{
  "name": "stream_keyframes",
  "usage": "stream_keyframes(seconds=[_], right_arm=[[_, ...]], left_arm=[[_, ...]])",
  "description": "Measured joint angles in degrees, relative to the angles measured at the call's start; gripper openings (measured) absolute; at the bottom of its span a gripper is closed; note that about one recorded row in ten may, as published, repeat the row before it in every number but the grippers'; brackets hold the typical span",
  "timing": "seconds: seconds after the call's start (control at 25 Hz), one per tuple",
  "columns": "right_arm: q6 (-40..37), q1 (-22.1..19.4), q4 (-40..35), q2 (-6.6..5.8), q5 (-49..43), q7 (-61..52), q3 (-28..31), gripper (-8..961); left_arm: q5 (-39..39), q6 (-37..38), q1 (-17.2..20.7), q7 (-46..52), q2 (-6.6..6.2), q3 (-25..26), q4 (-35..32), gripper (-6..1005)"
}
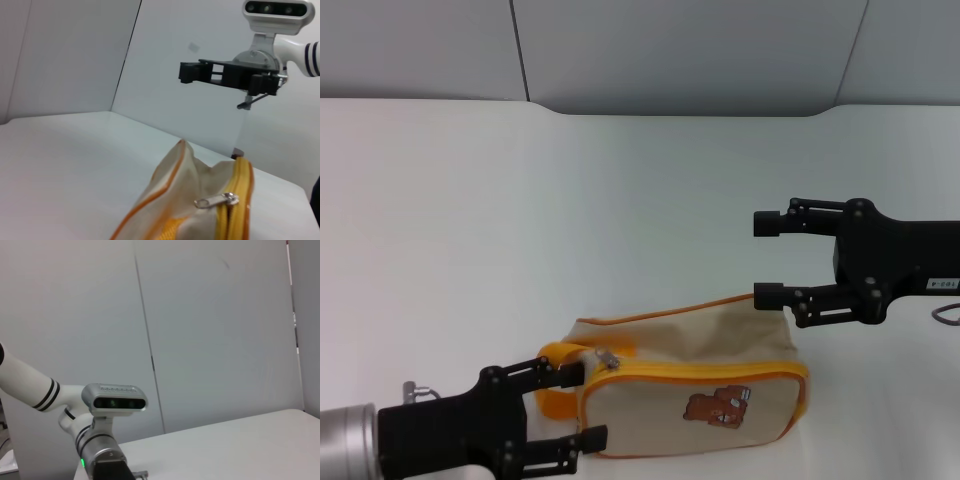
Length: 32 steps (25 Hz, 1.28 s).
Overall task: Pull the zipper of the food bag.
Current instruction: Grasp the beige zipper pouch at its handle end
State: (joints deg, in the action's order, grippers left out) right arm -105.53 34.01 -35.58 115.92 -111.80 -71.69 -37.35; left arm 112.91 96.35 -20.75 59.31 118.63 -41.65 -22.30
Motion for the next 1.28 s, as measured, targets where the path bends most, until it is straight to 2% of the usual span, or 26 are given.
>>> stream_keyframes(seconds=[0.32, 0.6, 0.8, 0.92, 1.08, 1.12, 1.16, 1.28], right_arm=[[0.0, -0.3, 0.0, 0.54, 0.0, 0.0, 0.1, 825], [0.0, -0.5, 0.0, 0.80, 0.0, 0.2, 0.1, 824], [0.0, -0.6, 0.0, 1.28, 0.0, 0.3, 0.1, 824], [0.0, -0.6, 0.0, 1.78, 0.4, -1.0, 0.9, 824], [-0.5, -0.1, -0.1, 2.20, 2.1, -9.2, 1.4, 825], [-0.9, 0.3, -0.1, 2.06, 3.2, -15.5, 1.3, 825], [-0.9, 0.3, -0.1, 2.06, 3.2, -15.5, 1.3, 825], [-2.6, 1.4, -0.2, 1.35, 5.2, -28.0, 1.1, 825]], left_arm=[[-0.1, -5.4, -3.8, -2.1, 0.21, 0.0, 4.1, 770], [-1.3, -8.4, -5.1, -2.2, 0.33, 0.6, 5.1, 538], [-1.8, -8.9, -5.9, -2.2, 0.36, 0.6, 5.1, 325], [-1.9, -8.9, -6.6, -2.2, 0.38, 0.5, 5.1, 266], [-2.9, -8.2, -7.3, -2.2, 0.32, 0.5, 4.7, 186], [-3.8, -7.4, -7.6, -2.2, 0.24, 0.5, 4.3, 166], [-3.8, -7.4, -7.6, -2.2, 0.24, 0.5, 4.3, 147], [-4.7, -5.4, -8.2, -2.2, 0.19, 0.5, 2.2, 99]])
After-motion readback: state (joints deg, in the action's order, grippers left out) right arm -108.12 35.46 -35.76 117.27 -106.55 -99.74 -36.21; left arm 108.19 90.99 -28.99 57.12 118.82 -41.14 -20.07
